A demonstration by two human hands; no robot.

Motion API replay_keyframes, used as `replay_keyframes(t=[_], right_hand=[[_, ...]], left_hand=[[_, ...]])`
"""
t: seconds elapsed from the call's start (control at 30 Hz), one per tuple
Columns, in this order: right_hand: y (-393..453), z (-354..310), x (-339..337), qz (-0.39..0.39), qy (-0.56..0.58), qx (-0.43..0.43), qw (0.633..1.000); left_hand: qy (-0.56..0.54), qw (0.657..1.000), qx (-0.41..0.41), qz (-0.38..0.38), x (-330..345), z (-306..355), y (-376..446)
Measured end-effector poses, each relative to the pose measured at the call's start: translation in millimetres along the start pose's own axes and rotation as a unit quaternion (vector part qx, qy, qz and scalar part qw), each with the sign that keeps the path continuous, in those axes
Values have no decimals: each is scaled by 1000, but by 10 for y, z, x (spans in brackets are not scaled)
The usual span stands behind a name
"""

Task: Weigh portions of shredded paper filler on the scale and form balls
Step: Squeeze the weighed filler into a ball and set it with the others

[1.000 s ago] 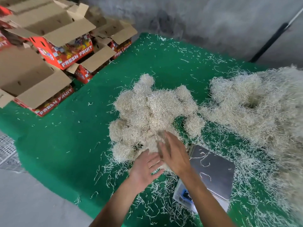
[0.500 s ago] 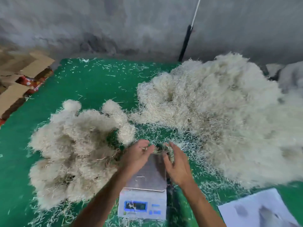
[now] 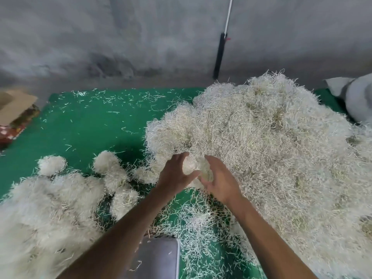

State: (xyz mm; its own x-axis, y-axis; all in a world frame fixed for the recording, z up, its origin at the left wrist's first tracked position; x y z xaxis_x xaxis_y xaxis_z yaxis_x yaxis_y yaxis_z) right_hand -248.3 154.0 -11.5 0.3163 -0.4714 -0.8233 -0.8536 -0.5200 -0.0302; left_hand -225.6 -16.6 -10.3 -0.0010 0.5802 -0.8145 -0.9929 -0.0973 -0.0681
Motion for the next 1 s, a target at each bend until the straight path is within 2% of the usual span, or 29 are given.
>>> replay_keyframes(t=[0.1,0.23,0.3,0.43,0.53,0.6,0.67,0.73,0.77,0.83,1.0], right_hand=[[564,142,144,-35,28,2,999],[1040,336,529,-80,-13,17,997],[1116,471,710,-89,-28,33,995],[1064,642,838,-67,-6,26,997],[949,640,853,-71,-38,25,996],[887,661,829,-96,-7,64,993],[850,675,803,-131,39,97,986],[793,593,712,-137,52,113,983],[769,524,646,-121,47,115,985],[720,261,496,-61,30,95,993],[581,-682,276,28,95,16,995]], left_hand=[[34,999,-24,-20,124,-199,519],[102,987,-20,-121,650,-419,955],[156,977,-25,-147,900,-520,1049],[181,979,-14,-92,1016,-646,1151],[105,988,-11,-109,937,-736,1058],[1,988,-30,-154,797,-834,904],[-101,980,-55,-162,552,-962,737],[-215,965,-106,-107,156,-1041,540],[-286,944,-147,-75,-19,-1080,460],[-357,914,-190,-41,-311,-1064,315],[-368,916,-159,34,-814,-702,-38]])
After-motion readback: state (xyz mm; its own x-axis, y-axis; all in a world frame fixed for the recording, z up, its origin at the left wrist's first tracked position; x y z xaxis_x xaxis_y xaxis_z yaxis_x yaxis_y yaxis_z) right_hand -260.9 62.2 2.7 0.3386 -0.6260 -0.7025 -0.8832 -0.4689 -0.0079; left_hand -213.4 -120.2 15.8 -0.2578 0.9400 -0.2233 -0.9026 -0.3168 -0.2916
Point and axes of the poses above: each hand's wrist, its own y-axis towards the middle knuckle, its own x-axis out of the palm, z = x × y, the point moved 6 cm from there along y, towards the middle knuckle, and after that the axes turned 6 degrees about -z, right-handed, at the moved point
